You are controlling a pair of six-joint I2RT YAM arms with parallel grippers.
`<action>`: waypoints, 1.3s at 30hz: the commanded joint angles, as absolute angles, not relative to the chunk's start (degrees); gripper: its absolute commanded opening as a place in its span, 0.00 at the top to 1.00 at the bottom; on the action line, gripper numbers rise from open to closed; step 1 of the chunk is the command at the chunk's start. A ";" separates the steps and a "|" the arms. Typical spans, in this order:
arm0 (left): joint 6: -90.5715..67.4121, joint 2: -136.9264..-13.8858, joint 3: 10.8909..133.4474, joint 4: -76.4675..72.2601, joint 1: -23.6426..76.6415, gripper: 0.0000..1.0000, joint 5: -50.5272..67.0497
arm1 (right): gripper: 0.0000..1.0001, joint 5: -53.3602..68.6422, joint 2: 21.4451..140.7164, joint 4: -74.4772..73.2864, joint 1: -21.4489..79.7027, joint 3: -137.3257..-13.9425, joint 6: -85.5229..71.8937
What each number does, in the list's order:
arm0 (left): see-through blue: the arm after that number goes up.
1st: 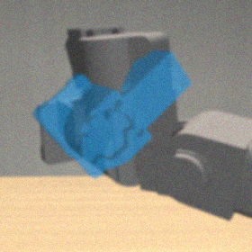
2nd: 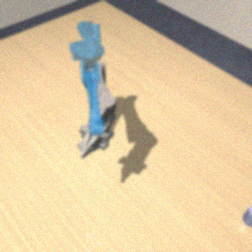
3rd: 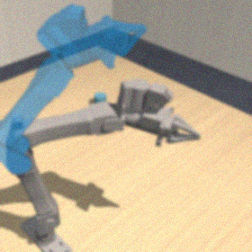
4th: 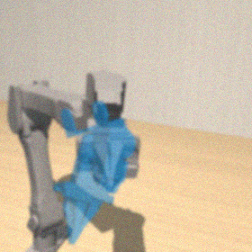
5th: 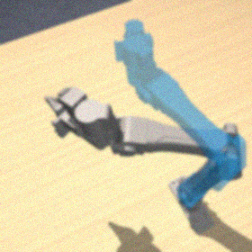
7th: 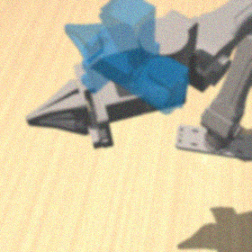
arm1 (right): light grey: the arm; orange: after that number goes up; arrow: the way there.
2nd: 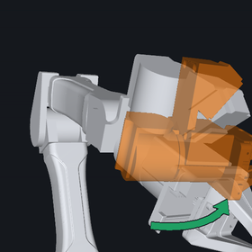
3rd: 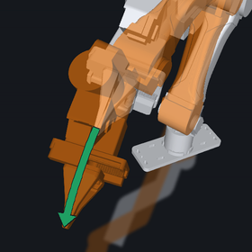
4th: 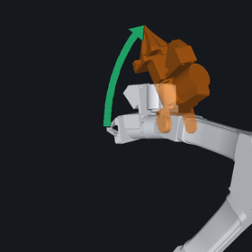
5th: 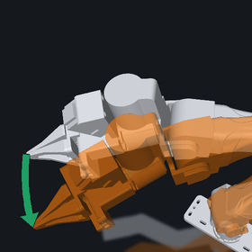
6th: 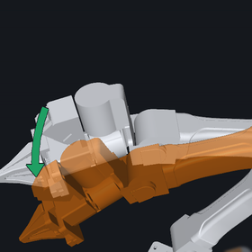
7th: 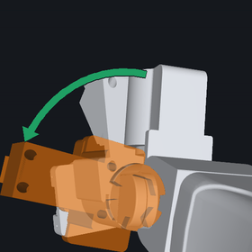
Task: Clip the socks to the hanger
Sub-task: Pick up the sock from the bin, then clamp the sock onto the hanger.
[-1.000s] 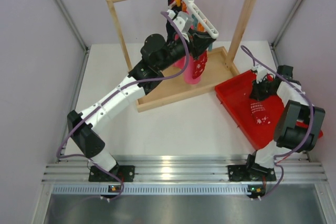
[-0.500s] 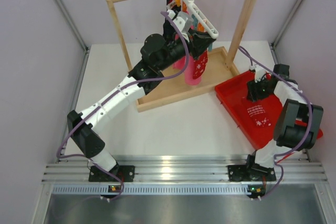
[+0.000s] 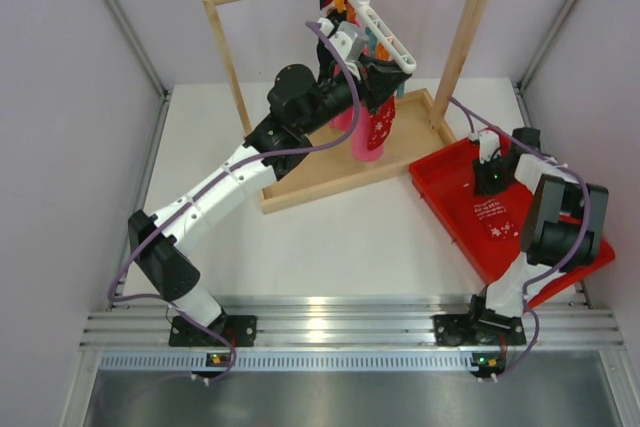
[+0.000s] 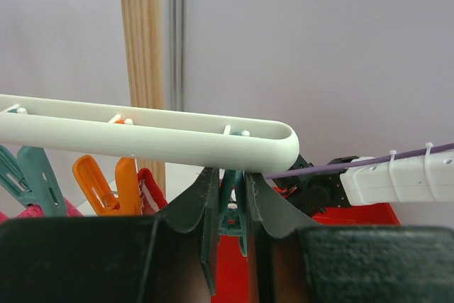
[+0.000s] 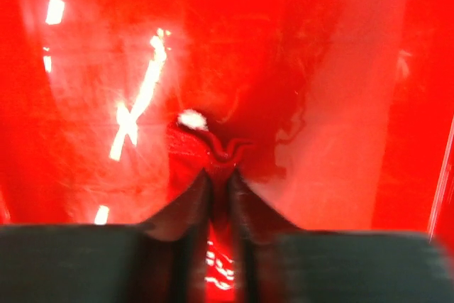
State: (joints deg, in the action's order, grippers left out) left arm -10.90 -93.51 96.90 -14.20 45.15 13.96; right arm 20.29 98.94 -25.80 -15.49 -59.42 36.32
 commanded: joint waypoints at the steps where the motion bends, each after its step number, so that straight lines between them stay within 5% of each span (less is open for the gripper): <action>1: -12.48 -93.25 97.29 -14.85 44.91 1.00 13.80 | 0.89 23.97 98.71 -28.91 -14.85 -60.99 38.13; 2: -12.48 -93.25 97.29 -14.77 44.91 1.00 13.71 | 1.00 25.39 96.70 -30.22 -15.20 -61.17 38.84; 11: -13.18 -92.64 97.65 -14.33 44.91 1.00 14.24 | 1.00 52.01 79.12 -40.34 -17.58 -67.58 47.46; 17: -13.88 -92.11 97.82 -14.15 44.91 1.00 15.20 | 1.00 63.10 71.72 -37.28 -14.95 -74.52 36.06; 25: -14.94 -91.76 97.91 -14.24 44.83 1.00 16.00 | 1.00 61.80 64.69 -11.62 -4.93 -74.80 6.54; 39: -18.46 -92.46 97.82 -16.17 44.82 1.00 17.75 | 1.00 48.96 62.31 14.32 8.79 -62.67 -2.72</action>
State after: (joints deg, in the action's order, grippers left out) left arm -15.90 -93.51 96.92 -15.07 44.77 15.84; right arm 51.75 64.10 3.66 7.35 -62.59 0.95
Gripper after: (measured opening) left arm 0.194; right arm 0.022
